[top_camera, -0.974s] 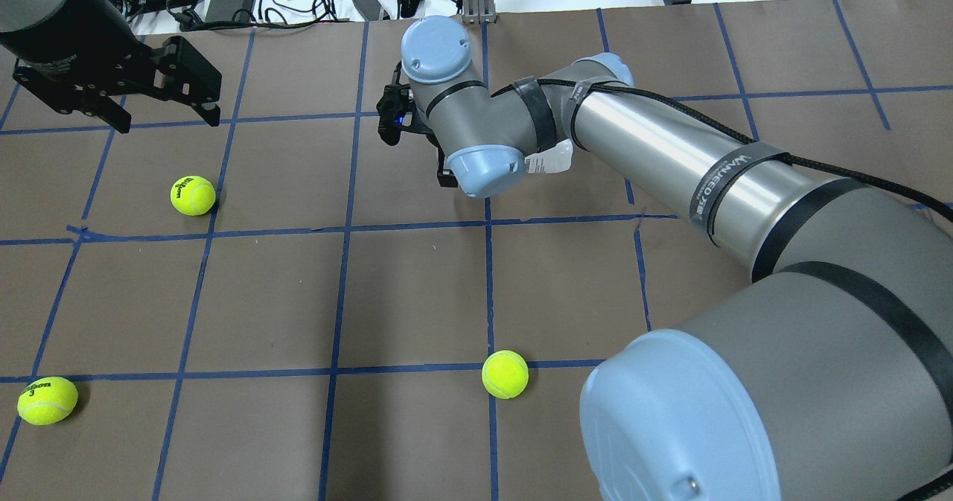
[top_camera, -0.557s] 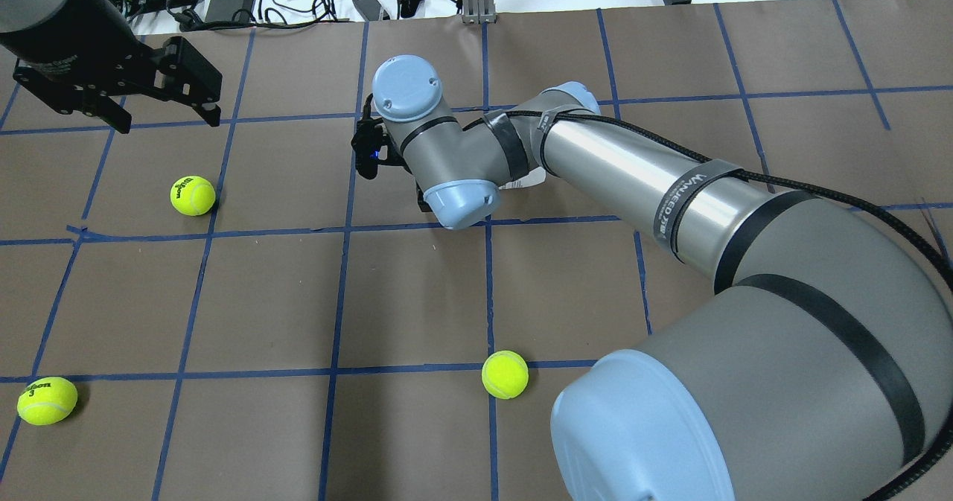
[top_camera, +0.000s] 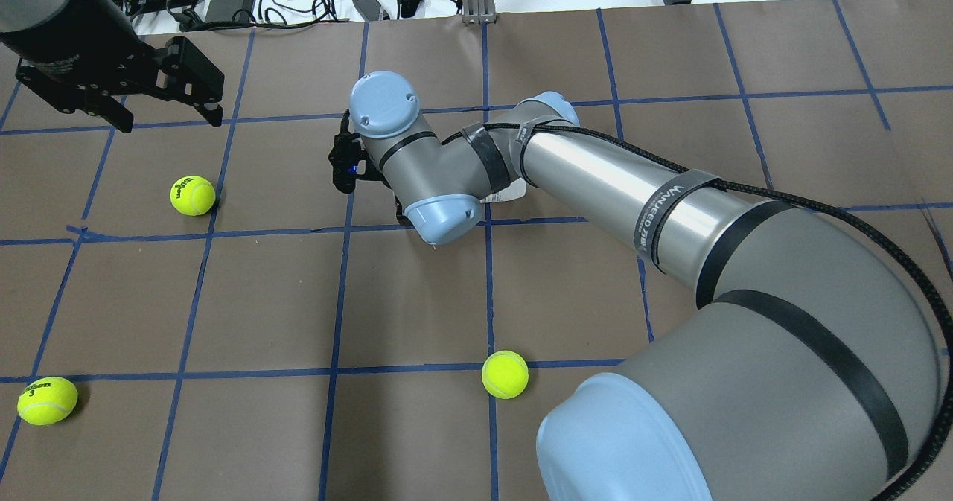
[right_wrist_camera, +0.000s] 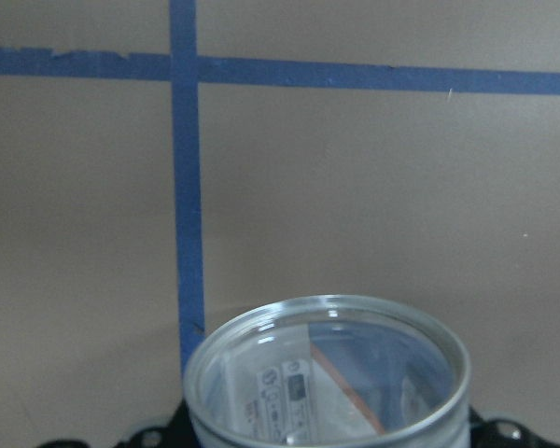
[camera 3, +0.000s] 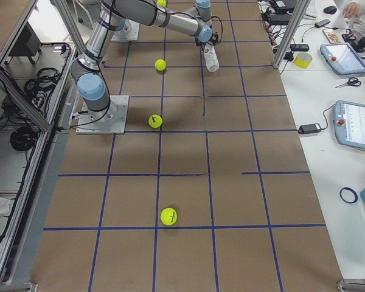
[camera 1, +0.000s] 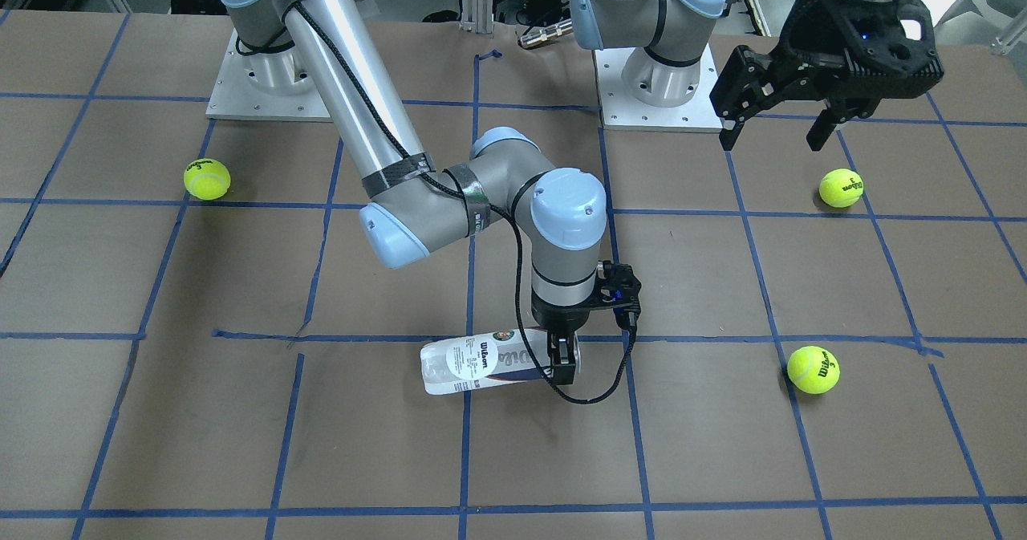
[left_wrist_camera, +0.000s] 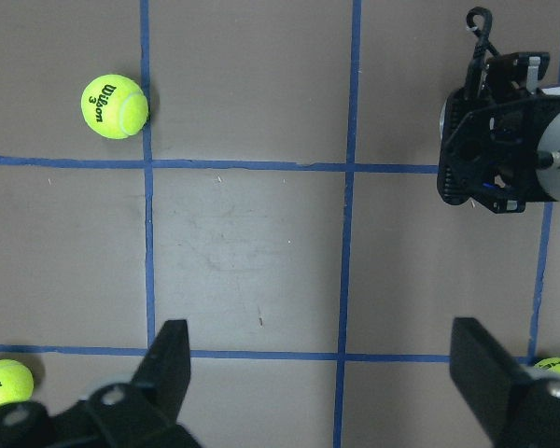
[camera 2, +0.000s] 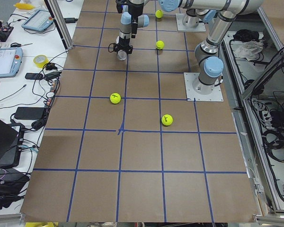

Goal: Lift up tennis ball bucket
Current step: 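Carry the can with the right gripper toward the left arm, tilting it sideways, then lay the can on its side on the table and open the right gripper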

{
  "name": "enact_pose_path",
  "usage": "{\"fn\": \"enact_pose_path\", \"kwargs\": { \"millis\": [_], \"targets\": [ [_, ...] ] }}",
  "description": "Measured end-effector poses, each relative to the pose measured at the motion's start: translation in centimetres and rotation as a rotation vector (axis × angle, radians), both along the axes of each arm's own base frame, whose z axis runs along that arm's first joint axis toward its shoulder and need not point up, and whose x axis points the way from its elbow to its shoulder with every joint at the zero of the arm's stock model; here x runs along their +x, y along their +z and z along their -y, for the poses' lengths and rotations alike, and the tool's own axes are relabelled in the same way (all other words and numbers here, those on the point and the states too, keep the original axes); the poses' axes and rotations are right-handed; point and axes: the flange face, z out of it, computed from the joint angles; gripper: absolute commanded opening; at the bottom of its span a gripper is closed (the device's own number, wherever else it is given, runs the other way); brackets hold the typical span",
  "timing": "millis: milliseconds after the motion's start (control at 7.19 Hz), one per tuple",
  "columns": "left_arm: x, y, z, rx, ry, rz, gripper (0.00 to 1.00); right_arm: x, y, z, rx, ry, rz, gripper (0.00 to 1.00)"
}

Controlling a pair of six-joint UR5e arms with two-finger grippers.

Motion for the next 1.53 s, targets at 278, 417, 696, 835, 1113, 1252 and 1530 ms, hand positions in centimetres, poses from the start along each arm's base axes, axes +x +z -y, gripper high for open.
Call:
{"fn": "enact_pose_path", "kwargs": {
  "millis": [278, 417, 696, 835, 1113, 1252, 1530],
  "targets": [
    [0.1, -0.3, 0.3, 0.008, -0.002, 0.0, 1.0, 0.5, -0.1, -0.4, 0.021, -0.015, 0.035, 1.0],
    [0.3, -0.5, 0.5, 0.013, 0.002, -0.001, 1.0, 0.7, -0.1, -0.5, 0.028, -0.016, 0.05, 1.0],
    [0.4, -1.0, 1.3, 0.017, 0.011, -0.041, 1.0, 0.8, 1.9, -0.3, 0.009, -0.012, 0.071, 1.0],
    [0.2, -1.4, 1.7, 0.018, 0.015, -0.098, 1.0, 0.5, 3.5, -0.2, 0.001, -0.016, 0.077, 1.0],
    [0.5, -4.3, 3.6, 0.071, 0.027, -0.161, 1.0, -2.5, 6.5, 1.5, -0.013, -0.078, 0.09, 1.0],
    [0.7, -6.8, 5.0, 0.118, 0.03, -0.187, 1.0, -5.3, 7.7, 3.1, -0.021, -0.147, 0.1, 1.0],
    [1.2, -12.3, 8.2, 0.201, 0.044, -0.32, 1.0, -10.2, 12.3, 4.6, -0.046, -0.297, 0.133, 1.0]
  ]
}}
